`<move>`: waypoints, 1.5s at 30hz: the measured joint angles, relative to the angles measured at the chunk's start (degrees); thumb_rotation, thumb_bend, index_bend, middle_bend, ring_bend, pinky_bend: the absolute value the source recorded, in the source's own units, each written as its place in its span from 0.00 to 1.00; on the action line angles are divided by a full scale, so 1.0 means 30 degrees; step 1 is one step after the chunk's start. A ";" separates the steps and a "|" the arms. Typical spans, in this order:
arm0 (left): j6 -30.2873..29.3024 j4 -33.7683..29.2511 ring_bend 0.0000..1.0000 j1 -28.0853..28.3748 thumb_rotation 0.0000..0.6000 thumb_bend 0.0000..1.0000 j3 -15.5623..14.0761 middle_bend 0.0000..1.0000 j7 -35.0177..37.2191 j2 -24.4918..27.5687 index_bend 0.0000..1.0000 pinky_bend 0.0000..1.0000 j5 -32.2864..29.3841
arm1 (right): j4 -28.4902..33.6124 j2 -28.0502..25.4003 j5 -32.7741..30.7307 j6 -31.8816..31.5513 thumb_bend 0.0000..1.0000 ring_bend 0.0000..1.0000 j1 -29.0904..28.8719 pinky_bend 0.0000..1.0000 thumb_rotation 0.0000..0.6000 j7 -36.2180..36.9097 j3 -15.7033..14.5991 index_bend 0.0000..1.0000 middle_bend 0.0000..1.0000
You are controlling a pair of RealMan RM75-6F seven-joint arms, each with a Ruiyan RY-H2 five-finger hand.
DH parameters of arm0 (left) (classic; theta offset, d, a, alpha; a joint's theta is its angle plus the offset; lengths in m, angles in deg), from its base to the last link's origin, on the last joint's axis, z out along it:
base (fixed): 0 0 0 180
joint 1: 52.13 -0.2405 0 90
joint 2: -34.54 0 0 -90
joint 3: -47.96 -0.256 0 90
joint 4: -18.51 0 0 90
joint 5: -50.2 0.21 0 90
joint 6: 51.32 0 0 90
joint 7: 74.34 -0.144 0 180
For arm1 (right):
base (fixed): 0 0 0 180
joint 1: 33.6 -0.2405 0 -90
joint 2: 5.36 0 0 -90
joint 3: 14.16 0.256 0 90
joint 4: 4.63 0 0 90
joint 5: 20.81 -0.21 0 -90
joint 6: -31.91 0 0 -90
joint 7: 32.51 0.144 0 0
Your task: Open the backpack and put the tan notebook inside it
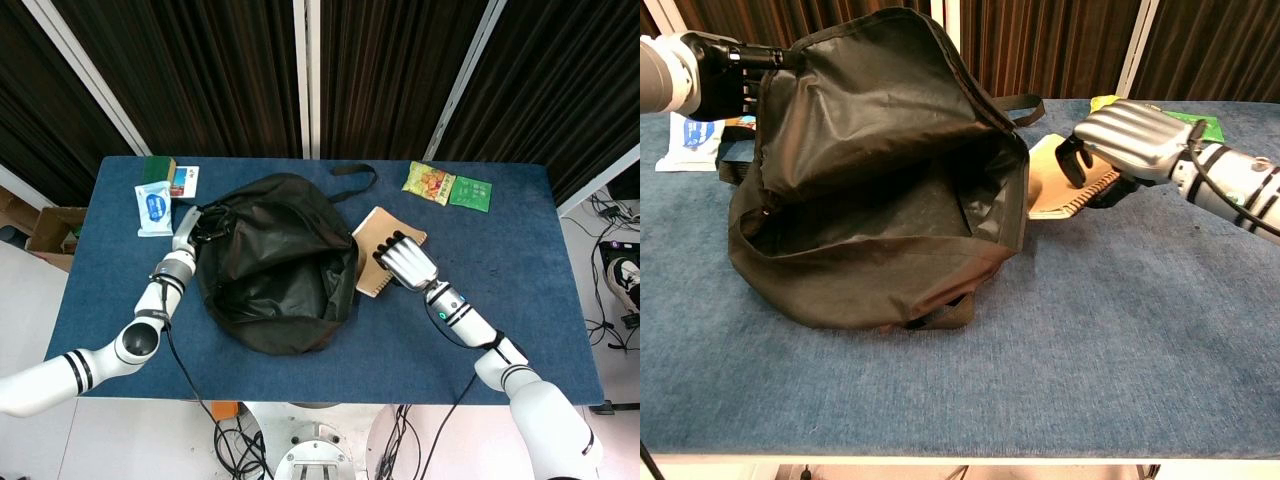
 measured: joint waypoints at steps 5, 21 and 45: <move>0.0116 -0.0979 0.52 -0.0195 1.00 0.58 0.0176 0.64 0.0273 0.0402 0.66 0.37 0.0122 | 0.0049 -0.0622 0.0435 -0.3351 0.54 0.58 0.1393 0.51 1.00 -0.0127 -0.0394 0.80 0.69; 0.0096 -0.3208 0.52 0.0855 1.00 0.59 0.0598 0.64 0.0163 0.2303 0.66 0.38 -0.3080 | 0.3249 -0.3589 0.3014 -1.3977 0.55 0.61 0.3920 0.57 1.00 -0.0383 -0.1297 0.84 0.72; 0.0725 -0.5227 0.52 0.0640 1.00 0.59 0.0883 0.63 0.0841 0.4226 0.66 0.38 -0.3391 | 0.2922 0.0661 0.3950 -0.8123 0.53 0.61 -0.1833 0.59 1.00 0.1474 0.0592 0.85 0.72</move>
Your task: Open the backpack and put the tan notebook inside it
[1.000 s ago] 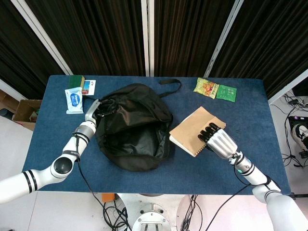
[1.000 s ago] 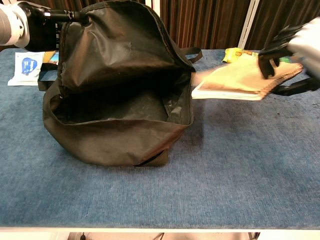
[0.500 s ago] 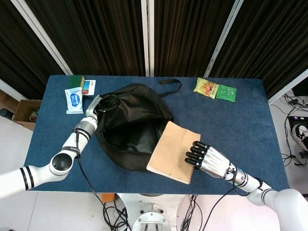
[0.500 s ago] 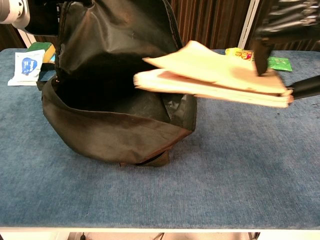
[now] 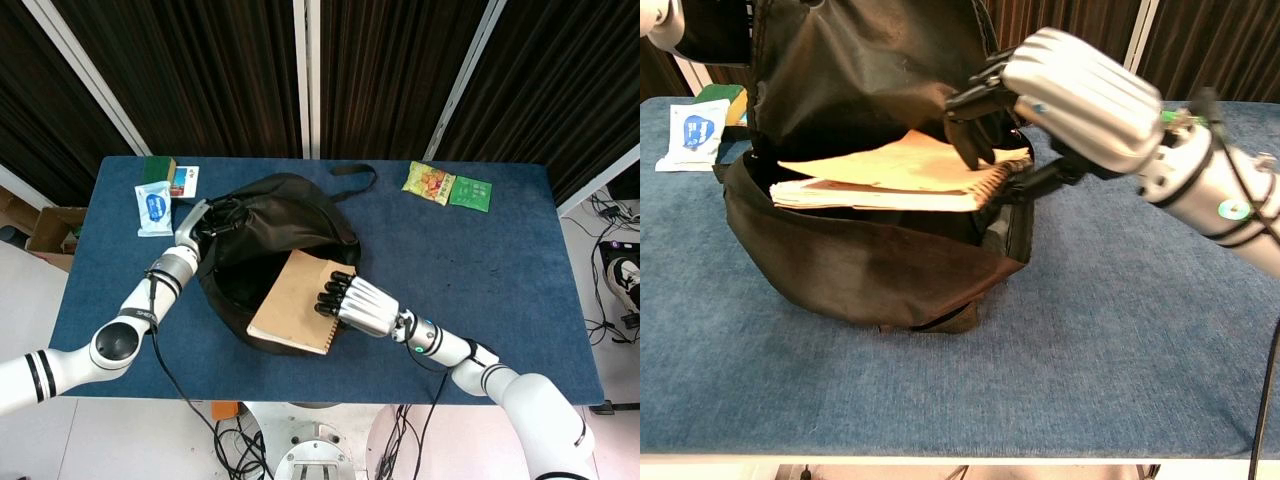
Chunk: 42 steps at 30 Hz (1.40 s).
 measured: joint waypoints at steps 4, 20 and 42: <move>0.0464 -0.0227 0.51 -0.0378 1.00 0.59 0.0084 0.62 0.0473 0.0342 0.66 0.38 0.0339 | -0.2399 0.1379 -0.0632 0.1504 0.53 0.61 -0.0805 0.59 1.00 0.0736 0.0351 0.85 0.72; 0.1554 -0.0933 0.51 -0.1376 1.00 0.59 0.0132 0.61 0.1783 0.1450 0.66 0.38 0.1552 | -0.5968 0.4719 -0.2909 0.6892 0.48 0.56 -0.2554 0.52 1.00 -0.1486 0.0957 0.79 0.67; 0.1050 0.0582 0.49 -0.1011 1.00 0.58 -0.1162 0.59 0.1790 0.0637 0.66 0.37 0.2766 | 0.2659 0.1420 -0.4347 0.6413 0.00 0.00 -0.0484 0.16 1.00 -0.4453 0.1057 0.01 0.13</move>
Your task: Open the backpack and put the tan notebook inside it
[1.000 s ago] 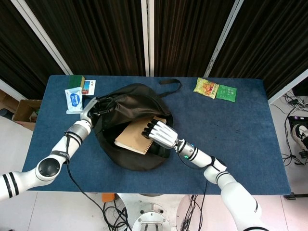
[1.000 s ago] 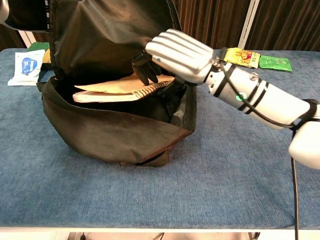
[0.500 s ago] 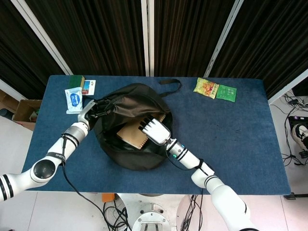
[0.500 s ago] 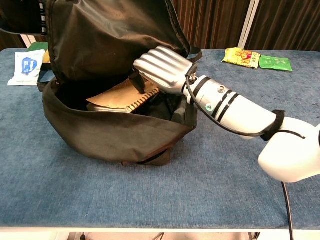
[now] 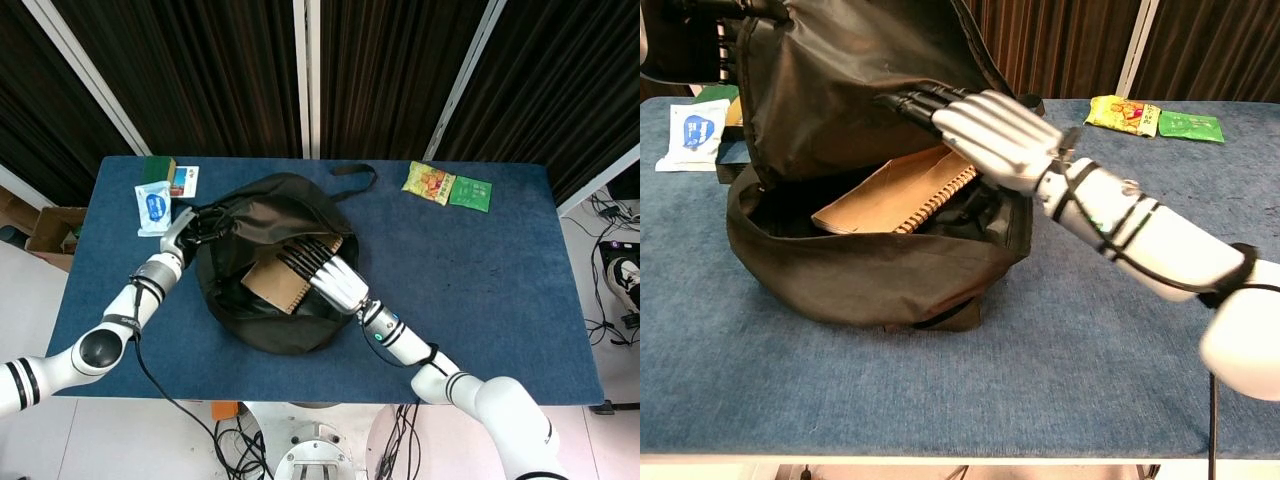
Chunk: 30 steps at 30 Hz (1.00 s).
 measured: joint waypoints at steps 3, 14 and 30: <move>-0.0175 -0.0031 0.46 -0.0127 1.00 0.58 -0.0165 0.56 -0.0256 -0.0118 0.65 0.33 0.0895 | 0.2835 -0.2123 0.0558 -0.1325 0.00 0.00 0.1048 0.18 1.00 -0.0968 -0.0737 0.04 0.16; -0.0134 -0.0498 0.28 -0.1290 1.00 0.36 -0.1975 0.36 -0.1847 -0.0351 0.34 0.30 0.9854 | 0.9194 -1.1703 0.1296 -0.6787 0.00 0.02 0.6999 0.23 1.00 -0.3421 -0.3273 0.10 0.19; -0.7077 -0.2585 0.24 -0.3963 1.00 0.06 -0.5811 0.32 -0.8754 0.1128 0.25 0.28 1.6642 | 1.2827 -1.7032 -0.4380 -0.3786 0.04 0.03 1.0170 0.20 1.00 -0.1311 -0.1531 0.07 0.20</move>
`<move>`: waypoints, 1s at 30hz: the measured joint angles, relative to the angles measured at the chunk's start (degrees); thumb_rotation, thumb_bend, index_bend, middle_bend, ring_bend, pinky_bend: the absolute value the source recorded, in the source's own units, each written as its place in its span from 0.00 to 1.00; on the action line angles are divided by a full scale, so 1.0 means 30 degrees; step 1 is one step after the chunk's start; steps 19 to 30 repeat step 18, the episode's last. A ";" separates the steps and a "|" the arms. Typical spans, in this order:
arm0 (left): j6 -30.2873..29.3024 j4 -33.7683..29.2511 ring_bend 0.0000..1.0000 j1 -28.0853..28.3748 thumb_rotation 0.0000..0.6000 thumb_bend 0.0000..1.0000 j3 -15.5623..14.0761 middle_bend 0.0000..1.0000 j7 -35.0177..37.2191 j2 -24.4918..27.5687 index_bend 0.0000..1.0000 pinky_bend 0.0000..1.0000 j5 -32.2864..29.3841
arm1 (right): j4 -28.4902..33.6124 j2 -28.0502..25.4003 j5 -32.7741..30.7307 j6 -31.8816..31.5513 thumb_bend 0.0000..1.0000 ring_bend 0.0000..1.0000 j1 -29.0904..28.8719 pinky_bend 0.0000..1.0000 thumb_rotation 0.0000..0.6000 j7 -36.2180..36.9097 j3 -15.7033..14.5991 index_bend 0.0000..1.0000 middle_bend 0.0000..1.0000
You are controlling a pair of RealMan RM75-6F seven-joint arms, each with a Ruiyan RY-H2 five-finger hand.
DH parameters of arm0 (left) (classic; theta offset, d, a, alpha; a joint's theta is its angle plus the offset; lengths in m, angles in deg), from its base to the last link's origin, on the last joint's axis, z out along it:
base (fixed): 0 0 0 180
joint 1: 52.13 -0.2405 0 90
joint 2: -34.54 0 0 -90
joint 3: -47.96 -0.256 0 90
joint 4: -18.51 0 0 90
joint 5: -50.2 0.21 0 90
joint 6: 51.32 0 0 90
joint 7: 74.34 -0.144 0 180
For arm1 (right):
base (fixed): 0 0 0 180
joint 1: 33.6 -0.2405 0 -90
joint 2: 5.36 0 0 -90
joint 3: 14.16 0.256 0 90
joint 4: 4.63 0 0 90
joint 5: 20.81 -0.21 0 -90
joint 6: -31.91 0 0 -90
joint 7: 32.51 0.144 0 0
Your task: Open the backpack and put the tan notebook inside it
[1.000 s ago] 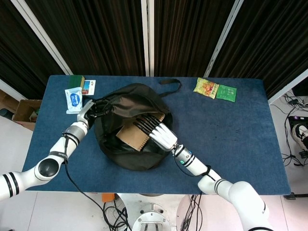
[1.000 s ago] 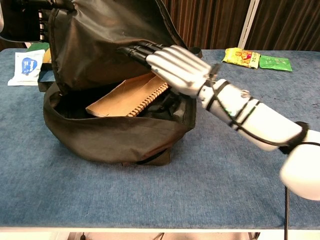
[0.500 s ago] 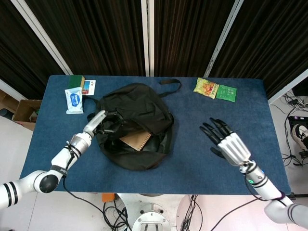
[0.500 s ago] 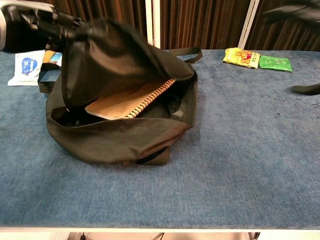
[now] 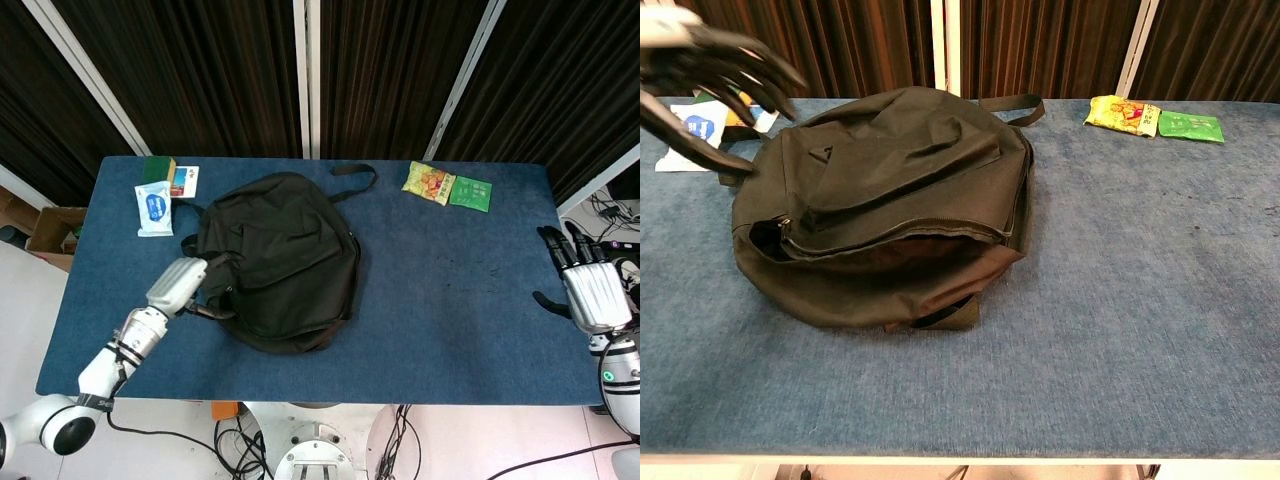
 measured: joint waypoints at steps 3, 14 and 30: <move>-0.2631 0.0193 0.24 -0.1111 1.00 0.06 -0.0213 0.32 -0.1595 0.0390 0.27 0.25 0.0095 | 0.0588 -0.0400 -0.0211 0.0429 0.08 0.03 0.0366 0.20 1.00 0.0892 0.0100 0.07 0.21; -0.9698 0.4365 0.22 -0.5816 1.00 0.06 -0.2319 0.29 -0.6459 0.0600 0.27 0.21 0.0615 | 0.2652 -0.1909 0.0345 0.0468 0.08 0.00 0.2349 0.13 1.00 0.2851 -0.0118 0.07 0.13; -1.1090 0.4508 0.21 -0.7368 1.00 0.06 -0.3502 0.28 -0.6017 0.0629 0.27 0.21 0.1226 | 0.3025 -0.1939 0.0886 -0.0361 0.08 0.00 0.3162 0.12 1.00 0.2549 -0.0243 0.07 0.13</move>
